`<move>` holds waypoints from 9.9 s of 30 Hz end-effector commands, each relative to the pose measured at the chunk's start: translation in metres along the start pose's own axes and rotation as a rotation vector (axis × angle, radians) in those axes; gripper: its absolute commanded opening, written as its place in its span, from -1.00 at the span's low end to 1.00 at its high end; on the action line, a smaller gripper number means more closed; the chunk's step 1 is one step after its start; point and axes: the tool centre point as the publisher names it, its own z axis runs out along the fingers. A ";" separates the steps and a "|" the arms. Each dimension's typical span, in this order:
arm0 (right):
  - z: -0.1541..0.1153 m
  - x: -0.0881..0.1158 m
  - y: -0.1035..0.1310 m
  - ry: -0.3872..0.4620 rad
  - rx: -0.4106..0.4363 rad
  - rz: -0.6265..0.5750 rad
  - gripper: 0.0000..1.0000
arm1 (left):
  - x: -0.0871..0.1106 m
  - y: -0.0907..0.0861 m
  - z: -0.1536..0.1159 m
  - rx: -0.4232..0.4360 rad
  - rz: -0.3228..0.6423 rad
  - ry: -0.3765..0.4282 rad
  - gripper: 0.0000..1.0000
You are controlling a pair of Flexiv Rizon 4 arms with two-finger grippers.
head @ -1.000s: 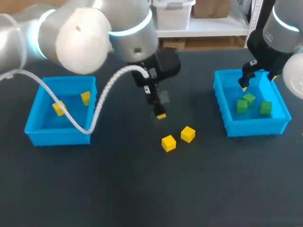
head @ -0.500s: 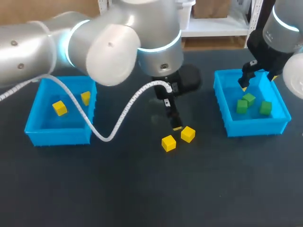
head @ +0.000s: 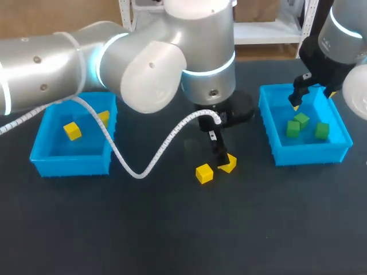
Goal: Put the green cubes in the right bin and the yellow cubes in the left bin.
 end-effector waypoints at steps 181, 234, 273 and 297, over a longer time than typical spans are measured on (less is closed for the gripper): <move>0.000 0.001 0.000 -0.003 0.002 0.001 1.00 | 0.044 -0.015 -0.010 0.021 -0.212 0.034 1.00; 0.000 0.001 0.000 -0.003 0.002 0.001 1.00 | 0.065 0.023 0.009 -0.097 -0.385 0.058 -1.00; 0.000 0.001 0.000 -0.003 0.002 0.001 1.00 | 0.212 0.162 -0.078 -0.216 -1.042 -0.190 -1.00; 0.000 0.001 0.000 -0.003 0.002 0.001 1.00 | 0.282 0.182 -0.066 -0.309 -1.156 -0.092 -1.00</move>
